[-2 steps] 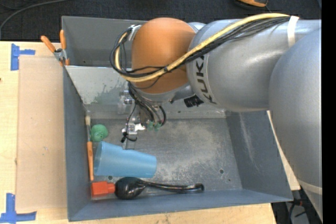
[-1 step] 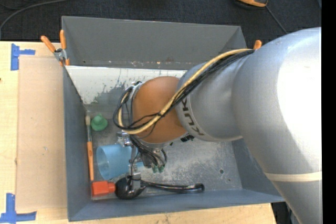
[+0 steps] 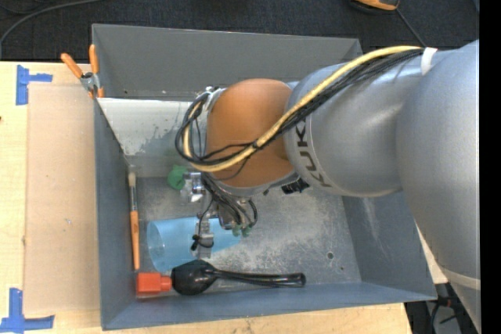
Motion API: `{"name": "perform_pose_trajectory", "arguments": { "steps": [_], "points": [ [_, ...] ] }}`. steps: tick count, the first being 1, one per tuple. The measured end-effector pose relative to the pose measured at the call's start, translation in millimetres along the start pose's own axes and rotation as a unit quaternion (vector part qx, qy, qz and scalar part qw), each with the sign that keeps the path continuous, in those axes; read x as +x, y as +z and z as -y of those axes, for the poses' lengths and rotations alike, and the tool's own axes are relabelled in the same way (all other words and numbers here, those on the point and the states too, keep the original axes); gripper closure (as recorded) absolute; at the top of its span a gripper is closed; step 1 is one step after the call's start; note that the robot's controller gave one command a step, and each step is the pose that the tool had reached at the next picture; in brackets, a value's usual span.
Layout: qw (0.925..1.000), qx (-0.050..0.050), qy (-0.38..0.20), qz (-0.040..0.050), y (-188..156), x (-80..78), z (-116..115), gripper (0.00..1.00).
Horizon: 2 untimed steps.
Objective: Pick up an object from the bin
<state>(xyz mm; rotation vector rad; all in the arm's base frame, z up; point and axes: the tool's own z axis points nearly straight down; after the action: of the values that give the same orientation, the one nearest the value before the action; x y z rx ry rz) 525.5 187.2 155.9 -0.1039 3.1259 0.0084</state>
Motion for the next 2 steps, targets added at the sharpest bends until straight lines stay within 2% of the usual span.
{"name": "perform_pose_trajectory", "arguments": {
  "steps": [1, 2],
  "points": [
    [0.9908, 0.004, 0.135, -0.0128, 58.8, 7.7, 26.6, 0.0],
    [0.9998, 0.001, 0.022, -0.0035, 84.6, 11.3, 6.7, 0.0]
  ]
}}
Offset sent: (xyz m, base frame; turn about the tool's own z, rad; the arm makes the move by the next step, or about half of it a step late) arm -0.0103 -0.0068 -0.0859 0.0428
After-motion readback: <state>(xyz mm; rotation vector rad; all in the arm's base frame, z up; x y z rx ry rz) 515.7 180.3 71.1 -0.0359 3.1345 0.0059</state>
